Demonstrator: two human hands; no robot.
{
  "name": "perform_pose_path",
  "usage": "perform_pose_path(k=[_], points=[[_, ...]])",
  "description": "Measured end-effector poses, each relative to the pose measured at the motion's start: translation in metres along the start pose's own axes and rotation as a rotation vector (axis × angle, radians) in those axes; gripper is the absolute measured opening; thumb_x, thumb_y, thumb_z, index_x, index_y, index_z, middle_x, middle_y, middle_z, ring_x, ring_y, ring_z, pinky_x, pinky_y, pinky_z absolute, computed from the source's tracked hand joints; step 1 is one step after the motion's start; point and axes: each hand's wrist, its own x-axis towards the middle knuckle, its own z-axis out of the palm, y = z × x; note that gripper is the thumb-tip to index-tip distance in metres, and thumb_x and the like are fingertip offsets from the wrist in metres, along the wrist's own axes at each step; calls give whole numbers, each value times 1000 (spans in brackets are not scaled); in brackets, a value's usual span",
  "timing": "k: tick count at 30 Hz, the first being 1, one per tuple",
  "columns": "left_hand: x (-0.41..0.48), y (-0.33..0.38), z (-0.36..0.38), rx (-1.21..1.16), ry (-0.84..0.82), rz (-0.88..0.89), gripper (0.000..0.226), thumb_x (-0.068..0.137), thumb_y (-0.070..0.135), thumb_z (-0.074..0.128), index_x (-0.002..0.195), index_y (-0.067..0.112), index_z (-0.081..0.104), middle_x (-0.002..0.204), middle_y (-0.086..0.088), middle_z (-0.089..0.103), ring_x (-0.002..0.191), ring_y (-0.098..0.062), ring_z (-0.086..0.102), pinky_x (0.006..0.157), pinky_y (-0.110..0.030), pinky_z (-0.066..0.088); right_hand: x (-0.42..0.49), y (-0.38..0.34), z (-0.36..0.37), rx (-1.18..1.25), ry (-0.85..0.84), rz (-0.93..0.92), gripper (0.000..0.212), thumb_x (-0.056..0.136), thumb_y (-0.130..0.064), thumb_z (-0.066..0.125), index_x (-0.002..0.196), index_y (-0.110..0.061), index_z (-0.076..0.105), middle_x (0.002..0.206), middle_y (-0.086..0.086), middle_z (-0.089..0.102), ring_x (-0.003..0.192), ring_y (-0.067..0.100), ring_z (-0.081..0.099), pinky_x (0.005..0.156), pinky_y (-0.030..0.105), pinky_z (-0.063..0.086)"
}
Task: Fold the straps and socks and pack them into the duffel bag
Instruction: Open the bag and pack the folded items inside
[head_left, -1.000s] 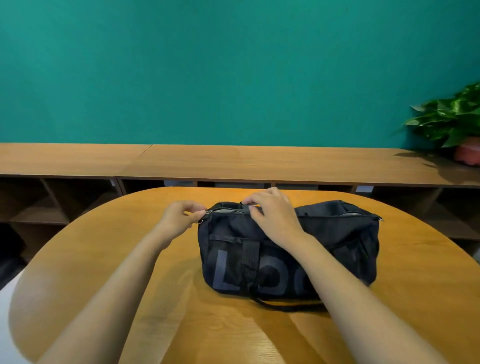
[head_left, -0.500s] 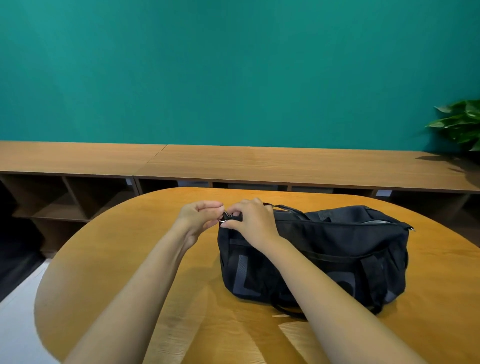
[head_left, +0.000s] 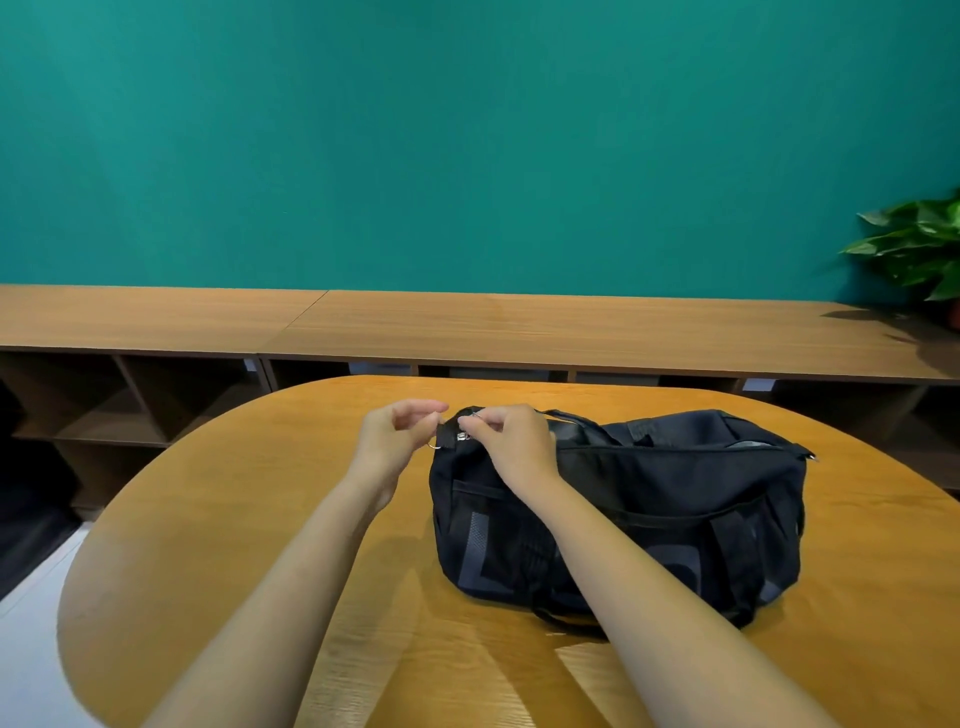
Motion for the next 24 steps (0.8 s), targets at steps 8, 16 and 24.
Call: perform_pose_path(k=[8, 16, 24], points=[[-2, -19, 17, 999, -64, 608, 26, 87, 47, 64, 110, 37, 65, 105, 22, 61, 101, -8, 41, 89, -33, 20, -10, 22, -5, -660, 364, -446, 18, 90, -41, 65, 84, -23, 68, 88, -7, 59, 90, 18, 52, 95, 44, 36], [-8, -48, 9, 1003, 129, 482, 17, 96, 41, 48, 103, 30, 60, 98, 17, 59, 98, -13, 47, 97, -40, 24, -22, 70, -44, -952, 426, -372, 11, 89, -25, 66, 87, -17, 59, 81, 1, 55, 79, 25, 50, 76, 43, 36], [4, -59, -9, 967, 274, 380, 14, 99, 35, 46, 98, 26, 56, 92, 8, 58, 97, -18, 45, 97, -45, 26, -36, 150, -167, -1055, 553, 63, 8, 92, -16, 62, 92, -8, 60, 98, 15, 55, 96, 35, 46, 86, 49, 32]])
